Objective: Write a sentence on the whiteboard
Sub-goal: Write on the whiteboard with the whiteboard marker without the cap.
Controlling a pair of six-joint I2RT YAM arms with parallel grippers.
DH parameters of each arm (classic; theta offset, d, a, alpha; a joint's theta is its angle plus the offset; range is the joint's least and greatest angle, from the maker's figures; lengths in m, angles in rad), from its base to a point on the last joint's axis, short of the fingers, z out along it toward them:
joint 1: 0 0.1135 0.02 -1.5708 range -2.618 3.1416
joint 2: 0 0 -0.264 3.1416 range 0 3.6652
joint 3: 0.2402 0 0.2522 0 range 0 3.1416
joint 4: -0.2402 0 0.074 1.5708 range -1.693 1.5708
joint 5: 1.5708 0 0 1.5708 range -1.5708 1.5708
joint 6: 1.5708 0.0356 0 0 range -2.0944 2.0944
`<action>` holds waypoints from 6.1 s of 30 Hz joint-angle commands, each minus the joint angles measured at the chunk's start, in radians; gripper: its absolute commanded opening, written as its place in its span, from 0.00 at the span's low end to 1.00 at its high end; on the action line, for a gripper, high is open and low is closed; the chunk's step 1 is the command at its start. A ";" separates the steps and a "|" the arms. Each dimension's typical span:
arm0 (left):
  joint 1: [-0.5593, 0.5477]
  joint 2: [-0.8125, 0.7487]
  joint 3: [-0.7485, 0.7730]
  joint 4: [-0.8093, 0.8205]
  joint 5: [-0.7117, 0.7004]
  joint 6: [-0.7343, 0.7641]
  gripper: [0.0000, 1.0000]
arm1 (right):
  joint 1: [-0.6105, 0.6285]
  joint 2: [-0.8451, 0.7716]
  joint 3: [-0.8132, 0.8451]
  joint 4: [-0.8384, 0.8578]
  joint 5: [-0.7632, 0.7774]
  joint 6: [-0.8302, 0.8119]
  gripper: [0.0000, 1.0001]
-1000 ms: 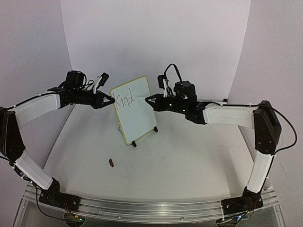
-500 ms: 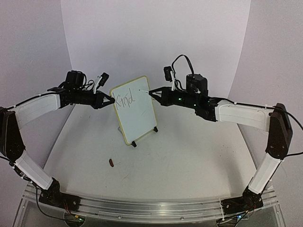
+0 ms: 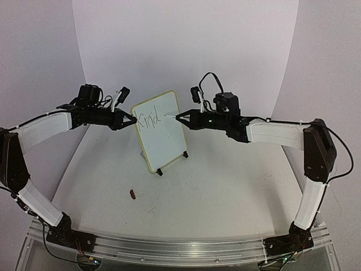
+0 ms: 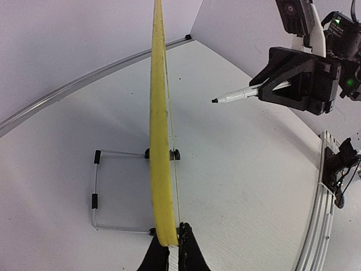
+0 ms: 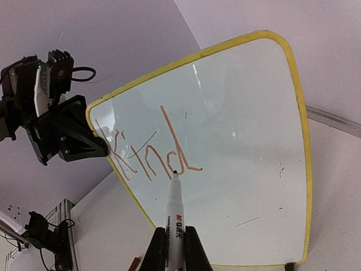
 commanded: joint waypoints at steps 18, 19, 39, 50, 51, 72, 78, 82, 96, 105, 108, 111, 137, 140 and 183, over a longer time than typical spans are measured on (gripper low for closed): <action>-0.001 0.026 0.014 -0.014 -0.019 0.044 0.00 | 0.003 0.136 0.159 -0.031 -0.017 -0.001 0.00; -0.001 0.025 0.014 -0.014 -0.019 0.044 0.00 | 0.003 0.138 0.158 -0.033 -0.018 -0.001 0.00; -0.002 0.029 0.016 -0.015 -0.017 0.044 0.00 | 0.004 0.161 0.206 -0.046 0.004 0.000 0.00; -0.001 0.027 0.016 -0.015 -0.016 0.044 0.00 | 0.004 0.163 0.231 -0.023 0.036 0.010 0.00; -0.001 0.027 0.016 -0.015 -0.016 0.044 0.00 | 0.004 0.163 0.230 -0.022 0.038 0.011 0.00; -0.002 0.025 0.017 -0.016 -0.016 0.044 0.00 | 0.003 0.147 0.151 -0.017 0.119 0.024 0.00; -0.003 0.026 0.017 -0.017 -0.014 0.044 0.00 | 0.004 0.142 0.112 -0.016 0.116 0.026 0.00; -0.002 0.027 0.017 -0.017 -0.014 0.043 0.00 | 0.003 0.134 0.099 -0.015 0.118 0.025 0.00; -0.002 0.024 0.017 -0.017 -0.014 0.042 0.00 | 0.004 0.032 0.039 0.073 0.095 0.028 0.00; -0.003 0.025 0.016 -0.017 -0.013 0.042 0.00 | 0.003 0.070 0.081 0.073 0.134 0.030 0.00; -0.003 0.024 0.016 -0.016 -0.013 0.042 0.00 | 0.003 0.082 0.092 0.074 0.140 0.030 0.00; -0.003 0.024 0.016 -0.017 -0.013 0.043 0.00 | 0.004 0.092 0.100 0.073 0.141 0.030 0.00; -0.005 0.029 0.019 -0.017 -0.011 0.042 0.00 | 0.003 0.118 0.121 0.040 0.245 0.044 0.00; -0.004 0.029 0.019 -0.017 -0.011 0.044 0.00 | 0.003 0.112 0.120 0.041 0.257 0.043 0.00; -0.005 0.035 0.023 -0.020 -0.010 0.045 0.00 | 0.003 0.146 0.115 0.081 0.143 0.055 0.00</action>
